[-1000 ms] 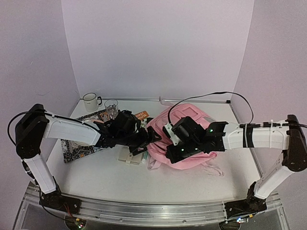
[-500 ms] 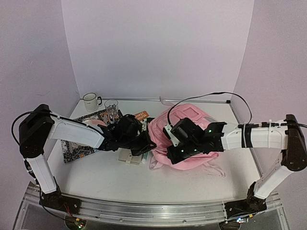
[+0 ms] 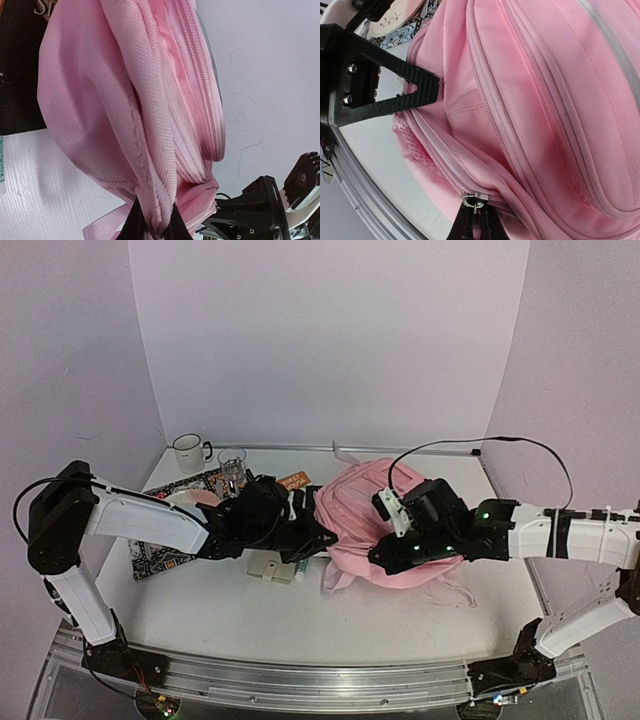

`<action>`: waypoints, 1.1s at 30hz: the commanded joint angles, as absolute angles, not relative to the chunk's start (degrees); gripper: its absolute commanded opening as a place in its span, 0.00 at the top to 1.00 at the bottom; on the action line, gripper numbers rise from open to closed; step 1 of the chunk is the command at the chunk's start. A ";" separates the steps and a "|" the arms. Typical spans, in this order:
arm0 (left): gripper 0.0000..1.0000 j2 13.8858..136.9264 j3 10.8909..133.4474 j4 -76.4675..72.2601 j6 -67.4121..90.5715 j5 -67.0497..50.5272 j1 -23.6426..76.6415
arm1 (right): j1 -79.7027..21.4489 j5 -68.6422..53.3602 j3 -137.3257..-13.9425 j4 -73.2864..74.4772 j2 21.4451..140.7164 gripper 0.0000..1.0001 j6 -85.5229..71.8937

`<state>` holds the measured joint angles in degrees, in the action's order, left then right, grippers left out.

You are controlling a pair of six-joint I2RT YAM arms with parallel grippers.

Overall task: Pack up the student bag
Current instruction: Unzip the largest pocket of the student bag.

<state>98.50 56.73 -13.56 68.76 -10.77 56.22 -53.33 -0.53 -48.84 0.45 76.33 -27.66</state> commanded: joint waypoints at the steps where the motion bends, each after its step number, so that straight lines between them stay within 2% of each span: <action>1: 1.00 93.88 54.40 -8.82 65.41 -8.96 51.67 | -48.90 6.87 -45.15 16.53 72.14 1.00 -28.33; 10: 1.00 98.05 59.07 -8.88 63.99 -9.05 52.54 | -48.94 -8.74 -49.51 14.04 73.78 1.00 -27.21; 23: 1.00 92.10 53.37 -8.15 62.19 -5.87 48.09 | -45.08 4.89 -47.37 24.92 74.71 1.00 -31.01; 33: 1.00 90.15 52.56 -7.81 59.99 -10.27 46.85 | -32.43 9.59 -45.18 28.22 71.92 1.00 -29.51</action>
<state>94.51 52.81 -7.47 62.76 -11.90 47.99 -38.05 2.25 -46.46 20.25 74.90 -29.82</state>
